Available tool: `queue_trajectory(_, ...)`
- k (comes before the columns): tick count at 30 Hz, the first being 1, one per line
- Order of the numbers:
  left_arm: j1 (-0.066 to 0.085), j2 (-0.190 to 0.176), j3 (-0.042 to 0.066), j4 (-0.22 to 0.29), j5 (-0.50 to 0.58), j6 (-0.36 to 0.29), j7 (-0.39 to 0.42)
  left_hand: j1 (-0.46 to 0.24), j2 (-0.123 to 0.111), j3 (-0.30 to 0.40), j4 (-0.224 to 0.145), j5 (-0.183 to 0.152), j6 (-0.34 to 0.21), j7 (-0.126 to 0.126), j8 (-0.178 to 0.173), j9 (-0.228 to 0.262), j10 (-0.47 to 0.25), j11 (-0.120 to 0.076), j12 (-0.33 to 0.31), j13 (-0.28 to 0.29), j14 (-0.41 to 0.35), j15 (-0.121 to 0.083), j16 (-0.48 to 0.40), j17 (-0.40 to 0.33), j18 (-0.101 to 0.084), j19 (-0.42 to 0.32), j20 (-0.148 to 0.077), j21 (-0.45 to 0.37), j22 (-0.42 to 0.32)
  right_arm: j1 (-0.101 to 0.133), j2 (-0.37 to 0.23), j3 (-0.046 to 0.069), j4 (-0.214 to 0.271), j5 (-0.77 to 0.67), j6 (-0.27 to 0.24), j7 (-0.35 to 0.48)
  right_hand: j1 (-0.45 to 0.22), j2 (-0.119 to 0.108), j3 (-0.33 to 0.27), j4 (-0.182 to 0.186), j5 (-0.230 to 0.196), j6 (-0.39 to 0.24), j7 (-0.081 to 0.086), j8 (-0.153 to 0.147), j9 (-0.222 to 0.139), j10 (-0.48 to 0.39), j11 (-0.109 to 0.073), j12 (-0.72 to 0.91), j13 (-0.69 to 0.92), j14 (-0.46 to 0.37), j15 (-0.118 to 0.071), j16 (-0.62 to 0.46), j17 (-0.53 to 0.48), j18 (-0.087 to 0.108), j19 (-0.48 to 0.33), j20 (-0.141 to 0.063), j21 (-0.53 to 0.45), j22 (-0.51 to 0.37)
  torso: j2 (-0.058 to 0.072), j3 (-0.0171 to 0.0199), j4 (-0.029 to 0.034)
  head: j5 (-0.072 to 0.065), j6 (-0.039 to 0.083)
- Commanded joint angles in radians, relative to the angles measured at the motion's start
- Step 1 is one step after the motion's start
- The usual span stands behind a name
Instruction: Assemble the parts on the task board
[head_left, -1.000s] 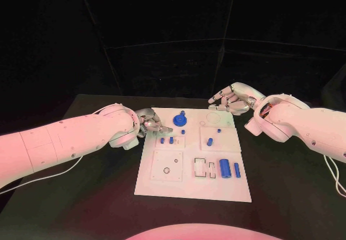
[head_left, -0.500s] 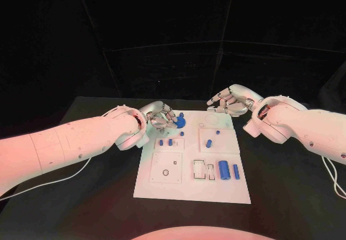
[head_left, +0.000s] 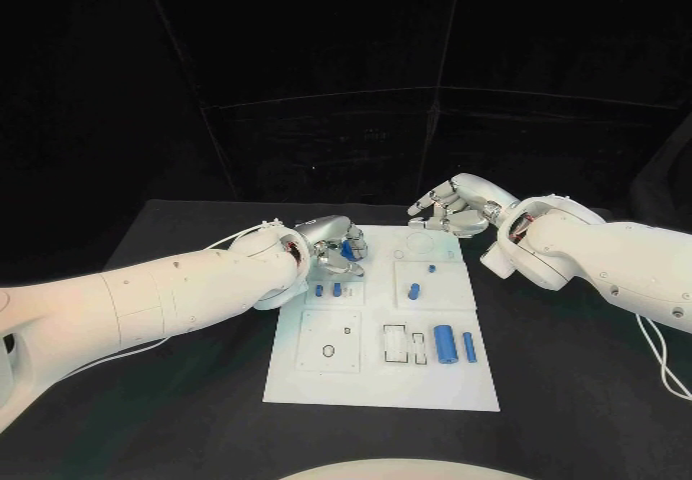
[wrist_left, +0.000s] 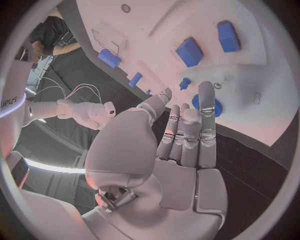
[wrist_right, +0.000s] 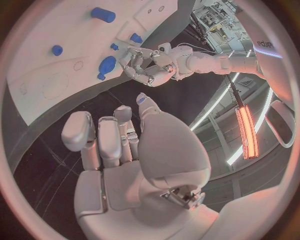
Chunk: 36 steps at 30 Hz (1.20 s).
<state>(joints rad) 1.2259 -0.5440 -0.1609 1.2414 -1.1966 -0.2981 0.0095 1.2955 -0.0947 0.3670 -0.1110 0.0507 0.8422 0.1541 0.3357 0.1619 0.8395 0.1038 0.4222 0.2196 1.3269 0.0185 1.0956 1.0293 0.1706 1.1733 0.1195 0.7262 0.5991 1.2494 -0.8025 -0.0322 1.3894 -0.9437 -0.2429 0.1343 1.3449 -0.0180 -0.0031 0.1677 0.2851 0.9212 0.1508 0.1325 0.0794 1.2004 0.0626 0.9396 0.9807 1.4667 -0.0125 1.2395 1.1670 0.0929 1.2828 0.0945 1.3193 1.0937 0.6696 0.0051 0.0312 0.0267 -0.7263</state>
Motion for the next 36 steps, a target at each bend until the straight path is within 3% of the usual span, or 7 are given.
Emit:
queue_trajectory(1,0.002,0.017,-0.001,-0.016,-0.098,0.026,-0.038,0.006,-0.002,-0.006,-0.001,-0.002,0.015,-0.002,-0.014,-0.011,0.014,-0.003,-0.012,-0.018,0.031,-0.004,0.046,0.031,0.013,0.02,-0.003,0.013,0.007,0.002,0.002,0.0,0.002,0.003,0.007,0.007,0.001,0.007,-0.002,0.004,-0.004,-0.008,0.001,0.006,0.001,-0.003,0.0,-0.001,0.0,0.017,-0.001,-0.006,0.001,0.008,-0.004,0.002,-0.007,-0.001,-0.001,0.0,0.0007,-0.002,0.002)
queue_trajectory(8,0.004,0.051,-0.003,-0.044,-0.116,0.038,-0.062,0.012,0.006,-0.006,-0.004,-0.002,0.041,-0.006,-0.041,-0.031,0.035,-0.007,-0.032,-0.053,0.085,-0.01,0.141,0.104,-0.01,0.096,-0.011,0.137,0.138,0.002,0.005,0.0,0.002,0.003,0.007,0.007,0.001,0.008,-0.002,0.004,-0.003,-0.008,0.001,0.007,0.001,-0.002,0.0,0.001,0.003,0.018,-0.001,-0.004,0.003,0.007,-0.003,0.002,-0.006,0.0,0.0,0.0,-0.0007,-0.002,0.004)
queue_trajectory(14,0.005,0.062,-0.003,-0.053,-0.128,0.087,-0.071,0.025,0.018,0.01,-0.01,-0.002,0.072,-0.015,-0.047,-0.038,0.083,-0.016,-0.03,-0.068,0.111,-0.017,0.189,0.143,-0.028,0.144,-0.016,0.233,0.244,0.002,0.007,0.0,0.002,0.003,0.009,0.007,0.001,0.008,-0.002,0.004,-0.003,-0.008,0.001,0.007,0.001,-0.002,0.0,0.001,0.003,0.018,-0.001,-0.004,0.003,0.007,-0.003,0.002,-0.006,0.0,-0.001,0.0,0.0023,-0.007,0.0)
queue_trajectory(19,0.005,0.068,-0.004,-0.057,-0.134,0.127,-0.083,0.019,0.015,0.014,-0.01,-0.003,0.082,-0.019,-0.059,-0.046,0.092,-0.019,-0.047,-0.084,0.113,-0.026,0.194,0.138,-0.03,0.151,-0.024,0.25,0.262,0.002,0.01,0.001,0.0,0.003,0.01,0.007,0.001,0.008,-0.002,0.004,-0.003,-0.008,0.001,0.007,0.001,-0.002,0.0,0.001,0.003,0.018,-0.001,-0.004,0.003,0.007,-0.003,0.002,-0.006,0.0,-0.001,-0.0001,0.0041,-0.008,-0.001)
queue_trajectory(25,0.007,0.075,-0.004,-0.066,-0.136,0.156,-0.104,0.012,0.015,0.015,-0.007,-0.003,0.088,-0.017,-0.067,-0.05,0.101,-0.018,-0.055,-0.093,0.113,-0.022,0.196,0.134,-0.033,0.153,-0.023,0.258,0.271,0.002,0.013,0.001,-0.002,0.003,0.013,0.007,0.001,0.008,-0.002,0.004,-0.003,-0.008,0.001,0.007,0.001,-0.002,0.0,0.001,0.003,0.018,-0.001,-0.004,0.003,0.007,-0.003,0.002,-0.006,0.0,-0.001,-0.0009,0.0017,-0.006,-0.002)
queue_trajectory(36,0.008,0.081,-0.004,-0.076,-0.137,0.18,-0.115,0.008,0.015,0.016,-0.005,-0.003,0.093,-0.016,-0.073,-0.054,0.108,-0.018,-0.06,-0.099,0.114,-0.02,0.198,0.132,-0.035,0.158,-0.022,0.269,0.284,0.002,0.017,0.001,-0.005,0.003,0.013,0.007,0.001,0.008,-0.002,0.004,-0.003,-0.008,0.001,0.007,0.001,-0.002,0.0,0.001,0.003,0.018,-0.001,-0.004,0.003,0.007,-0.003,0.002,-0.006,0.0,-0.001,-0.0005,0.0039,-0.007,-0.004)
